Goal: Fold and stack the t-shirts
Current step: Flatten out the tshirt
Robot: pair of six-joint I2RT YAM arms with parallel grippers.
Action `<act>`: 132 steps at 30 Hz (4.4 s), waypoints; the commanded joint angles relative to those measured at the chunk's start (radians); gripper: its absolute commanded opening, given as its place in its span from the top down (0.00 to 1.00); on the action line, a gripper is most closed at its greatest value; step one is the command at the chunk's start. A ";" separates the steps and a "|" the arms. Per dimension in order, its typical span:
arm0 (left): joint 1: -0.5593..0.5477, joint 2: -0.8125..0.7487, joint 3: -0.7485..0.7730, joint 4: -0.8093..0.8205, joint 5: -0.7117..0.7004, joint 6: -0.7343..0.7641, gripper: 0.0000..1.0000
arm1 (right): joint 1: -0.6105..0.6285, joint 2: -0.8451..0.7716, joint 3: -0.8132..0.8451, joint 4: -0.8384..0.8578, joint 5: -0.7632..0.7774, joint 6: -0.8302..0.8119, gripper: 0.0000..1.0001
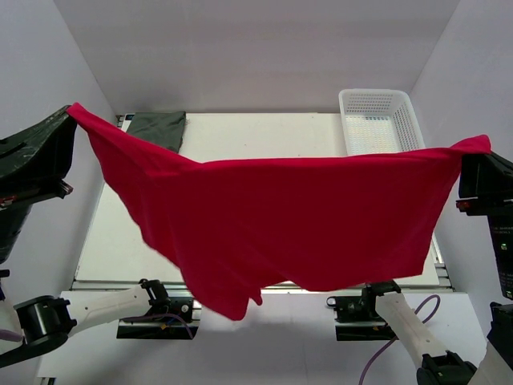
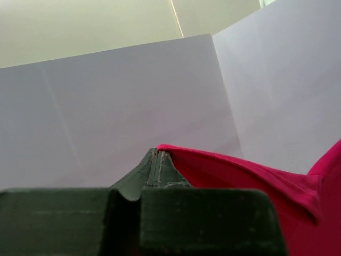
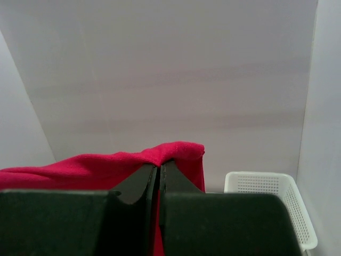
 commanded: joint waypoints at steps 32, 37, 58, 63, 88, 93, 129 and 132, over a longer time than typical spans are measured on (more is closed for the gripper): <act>0.144 0.183 -0.977 1.088 -0.401 0.508 1.00 | -0.004 0.425 -0.596 0.498 0.132 0.021 1.00; 0.292 0.437 -0.914 1.134 -0.401 0.458 1.00 | -0.004 0.488 -0.580 0.499 0.157 0.013 1.00; 0.533 0.706 -0.080 0.059 -0.547 -0.504 1.00 | -0.004 0.393 -0.377 0.305 0.212 0.042 1.00; 0.523 0.481 -0.173 0.059 -0.522 -0.542 1.00 | -0.002 0.339 -0.307 0.240 0.120 0.036 1.00; 0.533 0.216 0.155 -0.191 -0.220 -0.619 1.00 | -0.004 0.170 0.042 0.073 -0.009 0.044 1.00; 0.533 0.247 -0.024 -0.096 -0.344 -0.575 1.00 | -0.004 0.210 -0.107 0.140 0.019 0.056 1.00; 0.715 1.345 -0.108 0.393 -0.568 -0.541 1.00 | -0.007 1.445 -0.116 0.489 0.194 0.064 1.00; 0.715 1.411 -0.045 0.462 -0.554 -0.492 1.00 | -0.007 1.504 -0.026 0.527 0.189 0.047 1.00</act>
